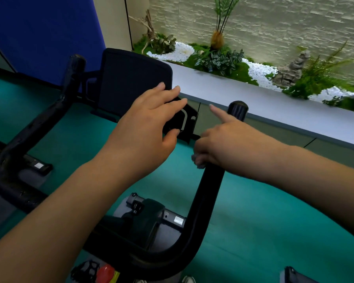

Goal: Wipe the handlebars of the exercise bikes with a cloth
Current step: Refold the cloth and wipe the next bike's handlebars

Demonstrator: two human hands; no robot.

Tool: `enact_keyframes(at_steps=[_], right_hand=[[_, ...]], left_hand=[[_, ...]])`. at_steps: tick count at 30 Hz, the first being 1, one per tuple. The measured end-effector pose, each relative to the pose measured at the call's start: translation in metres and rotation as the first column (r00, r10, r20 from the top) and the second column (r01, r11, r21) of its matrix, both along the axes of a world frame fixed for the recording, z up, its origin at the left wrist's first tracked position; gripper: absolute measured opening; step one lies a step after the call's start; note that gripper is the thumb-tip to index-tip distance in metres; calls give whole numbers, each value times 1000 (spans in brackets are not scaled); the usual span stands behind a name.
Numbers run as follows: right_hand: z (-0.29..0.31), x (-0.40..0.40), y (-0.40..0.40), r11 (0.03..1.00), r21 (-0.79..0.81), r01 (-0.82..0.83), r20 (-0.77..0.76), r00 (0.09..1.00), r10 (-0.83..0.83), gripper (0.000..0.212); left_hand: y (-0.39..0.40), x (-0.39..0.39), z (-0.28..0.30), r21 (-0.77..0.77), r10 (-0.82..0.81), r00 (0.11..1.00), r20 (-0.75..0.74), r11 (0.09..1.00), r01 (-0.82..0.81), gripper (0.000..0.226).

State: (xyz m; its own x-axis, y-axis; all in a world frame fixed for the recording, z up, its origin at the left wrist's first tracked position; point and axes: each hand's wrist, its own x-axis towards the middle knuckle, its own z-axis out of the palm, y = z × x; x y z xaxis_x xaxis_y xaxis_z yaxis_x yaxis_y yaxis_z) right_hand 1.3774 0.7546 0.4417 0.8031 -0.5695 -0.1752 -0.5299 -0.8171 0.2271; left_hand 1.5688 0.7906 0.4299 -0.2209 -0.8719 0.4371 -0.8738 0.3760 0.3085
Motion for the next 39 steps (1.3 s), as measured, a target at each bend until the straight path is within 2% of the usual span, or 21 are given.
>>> enact_keyframes(at_steps=[3, 6, 7, 9, 12, 14, 16, 18, 20, 24, 26, 28, 31, 34, 37, 39], right_hand=[[-18, 3, 16, 999, 42, -3, 142, 990, -3, 34], [-33, 1, 30, 984, 175, -42, 263, 965, -5, 41], [-33, -3, 29, 985, 164, -46, 314, 949, -8, 36], [-32, -15, 22, 999, 42, -24, 417, 909, 4, 22], [-36, -28, 21, 993, -99, 64, 540, 842, 0, 17], [-47, -28, 34, 990, -69, 122, 640, 767, -50, 19], [-60, -21, 54, 995, 35, 96, 747, 659, -90, 20], [-73, -14, 73, 996, 91, 1, 787, 612, -73, 20], [-77, -12, 77, 997, 76, -8, 793, 607, -55, 18], [-69, -23, 47, 954, 41, 296, 886, 431, -172, 22], [-70, -23, 50, 945, 71, 320, 896, 395, -202, 25], [-77, -18, 73, 953, 149, 265, 908, 346, -238, 25], [-83, -12, 98, 967, 162, 196, 900, 373, -226, 26], [-72, -18, 70, 955, 179, 237, 891, 373, -260, 29], [-57, -25, 29, 922, -29, 387, 883, 441, -157, 26], [-57, -23, 25, 913, -39, 407, 880, 447, -162, 25]], left_hand=[[1, -2, -1, -5, 11, 1000, -3, 1000, -11, 56], [1, -3, -1, -10, 16, 1000, -8, 1000, -17, 55], [1, -3, -1, -12, 17, 1000, -9, 1000, -17, 54], [0, -3, 0, -15, 18, 1000, -2, 1000, -18, 54], [1, -4, 0, -19, 21, 1000, 6, 1000, -21, 54], [1, -5, 0, -19, 23, 1000, 4, 1000, -23, 54], [2, -6, 0, -22, 24, 1000, -1, 999, -24, 54], [2, -7, 0, -22, 26, 1000, -6, 999, -26, 54], [3, -6, 1, -18, 24, 1000, -8, 1000, -24, 54], [3, -7, 1, -3, 19, 1000, -16, 1000, -19, 54], [4, -8, 1, 1, 24, 1000, -17, 1000, -24, 55], [5, -9, -1, 13, 25, 1000, -9, 1000, -25, 57], [9, -11, -2, 40, 29, 999, 37, 999, -30, 62], [16, -15, -5, 78, 11, 996, 93, 997, -18, 70], [24, -19, -9, 132, -13, 994, 111, 991, -1, 75], [28, -18, -11, 152, -25, 994, 102, 988, 10, 77]])
